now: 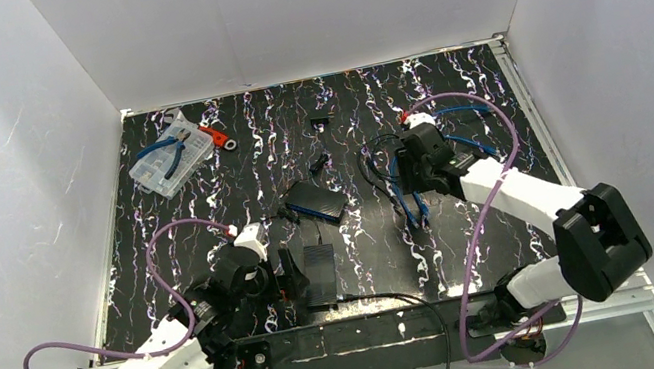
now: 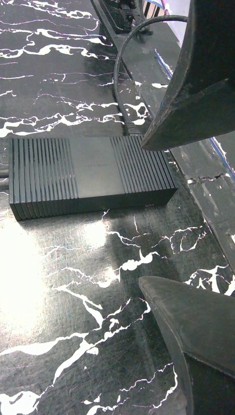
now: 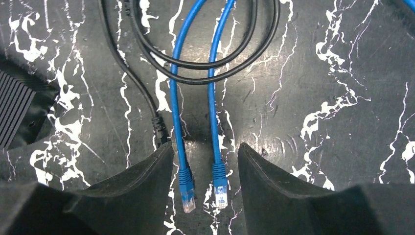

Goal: Insert the plug into the switch port
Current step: Pick up the connector from the center of the board.

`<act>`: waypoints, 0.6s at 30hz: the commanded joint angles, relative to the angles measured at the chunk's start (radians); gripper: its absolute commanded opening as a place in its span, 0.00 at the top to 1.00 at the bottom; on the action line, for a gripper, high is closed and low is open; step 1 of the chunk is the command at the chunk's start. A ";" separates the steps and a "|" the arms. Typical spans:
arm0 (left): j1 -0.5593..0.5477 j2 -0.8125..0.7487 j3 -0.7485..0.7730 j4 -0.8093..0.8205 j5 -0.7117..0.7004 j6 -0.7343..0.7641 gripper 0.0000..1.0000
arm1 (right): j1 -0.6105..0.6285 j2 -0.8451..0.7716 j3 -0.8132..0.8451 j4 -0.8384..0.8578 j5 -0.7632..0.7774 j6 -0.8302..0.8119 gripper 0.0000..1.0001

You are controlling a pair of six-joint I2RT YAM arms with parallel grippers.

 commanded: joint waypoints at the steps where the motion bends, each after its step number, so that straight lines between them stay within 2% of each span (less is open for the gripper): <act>1: -0.003 0.005 -0.008 0.017 0.013 0.017 0.00 | -0.042 0.036 -0.021 0.011 -0.090 0.052 0.43; 9: -0.004 0.020 -0.010 0.026 0.023 0.022 0.00 | -0.075 0.119 -0.031 0.028 -0.132 0.077 0.44; 18: -0.004 0.025 -0.010 0.029 0.030 0.021 0.01 | -0.107 0.178 -0.039 0.035 -0.151 0.107 0.54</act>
